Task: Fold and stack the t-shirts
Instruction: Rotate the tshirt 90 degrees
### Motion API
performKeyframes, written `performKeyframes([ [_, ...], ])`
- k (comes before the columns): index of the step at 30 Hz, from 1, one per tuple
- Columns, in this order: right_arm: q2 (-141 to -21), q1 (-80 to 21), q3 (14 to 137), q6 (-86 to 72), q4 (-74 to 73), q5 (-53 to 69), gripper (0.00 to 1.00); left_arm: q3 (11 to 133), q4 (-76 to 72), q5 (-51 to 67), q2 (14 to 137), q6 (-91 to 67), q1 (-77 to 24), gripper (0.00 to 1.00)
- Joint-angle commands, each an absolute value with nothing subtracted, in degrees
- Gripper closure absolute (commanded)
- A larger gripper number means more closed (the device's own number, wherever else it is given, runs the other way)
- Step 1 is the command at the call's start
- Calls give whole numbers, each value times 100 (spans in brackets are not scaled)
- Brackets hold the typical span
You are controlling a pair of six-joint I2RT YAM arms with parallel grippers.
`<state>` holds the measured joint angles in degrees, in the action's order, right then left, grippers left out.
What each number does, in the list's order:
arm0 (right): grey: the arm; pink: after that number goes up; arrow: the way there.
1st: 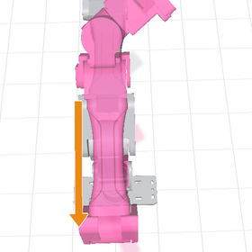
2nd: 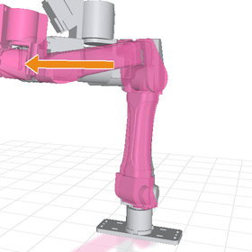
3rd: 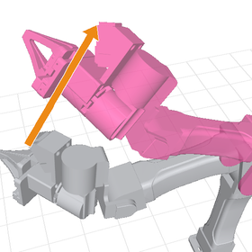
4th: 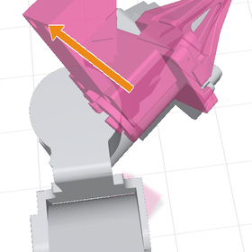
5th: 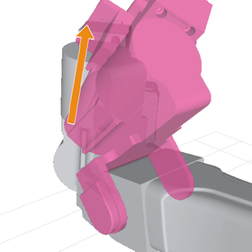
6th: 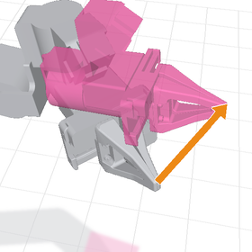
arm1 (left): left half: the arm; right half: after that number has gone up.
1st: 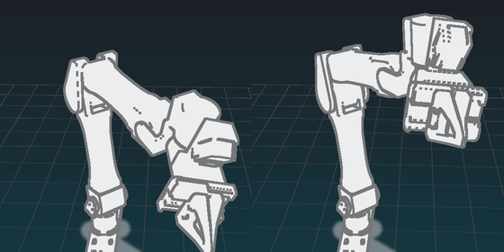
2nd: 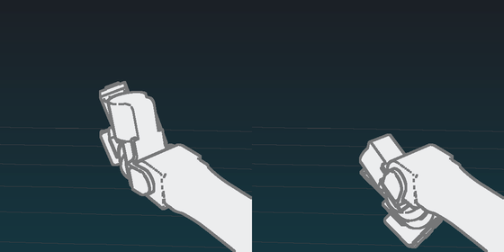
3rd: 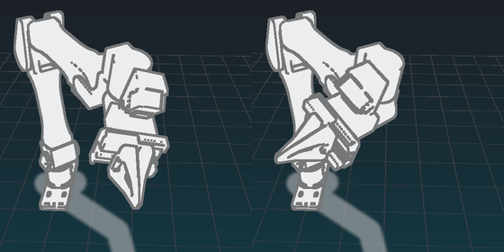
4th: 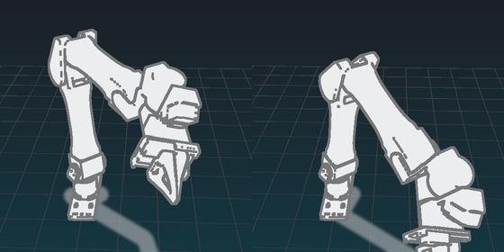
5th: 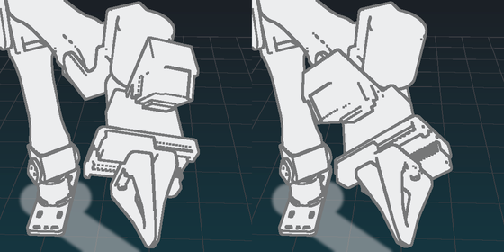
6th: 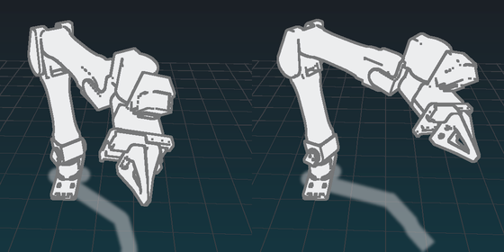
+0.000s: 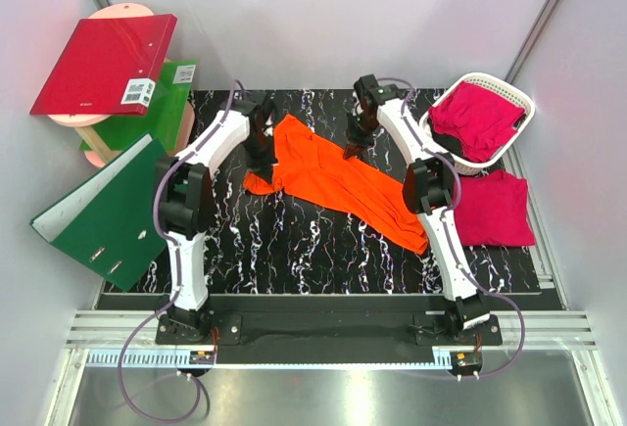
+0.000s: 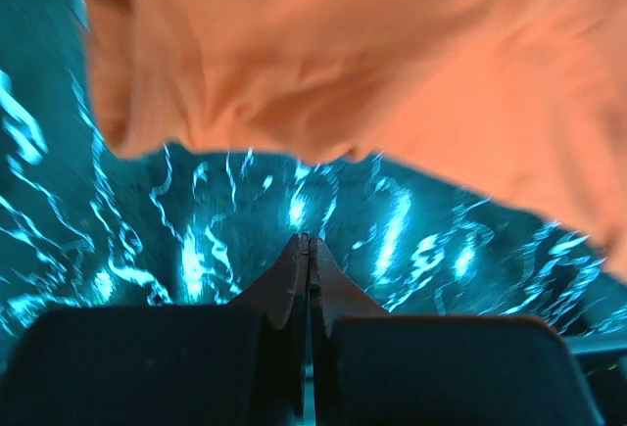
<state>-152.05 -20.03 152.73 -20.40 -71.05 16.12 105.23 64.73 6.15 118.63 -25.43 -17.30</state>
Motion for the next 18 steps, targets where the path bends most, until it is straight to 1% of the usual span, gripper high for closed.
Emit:
performKeyframes([
  [1, -15486, -2048, 15619, -2285, -6402, 2381, 100, 10328, 6390, 791, 11524, -2575, -1749, 100],
  [4, -15451, -2126, 15460, -2417, -5690, 2566, 100, 10178, 6416, 835, 11365, -2523, -1749, 100],
  [10, -15775, -2267, 15688, -2627, -4871, 2698, 100, 9756, 6460, 853, 11119, -2426, -1758, 100],
  [18, -16224, -2417, 15750, -2839, -4623, 2760, 100, 9361, 6495, 765, 10820, -2364, -1749, 100],
])
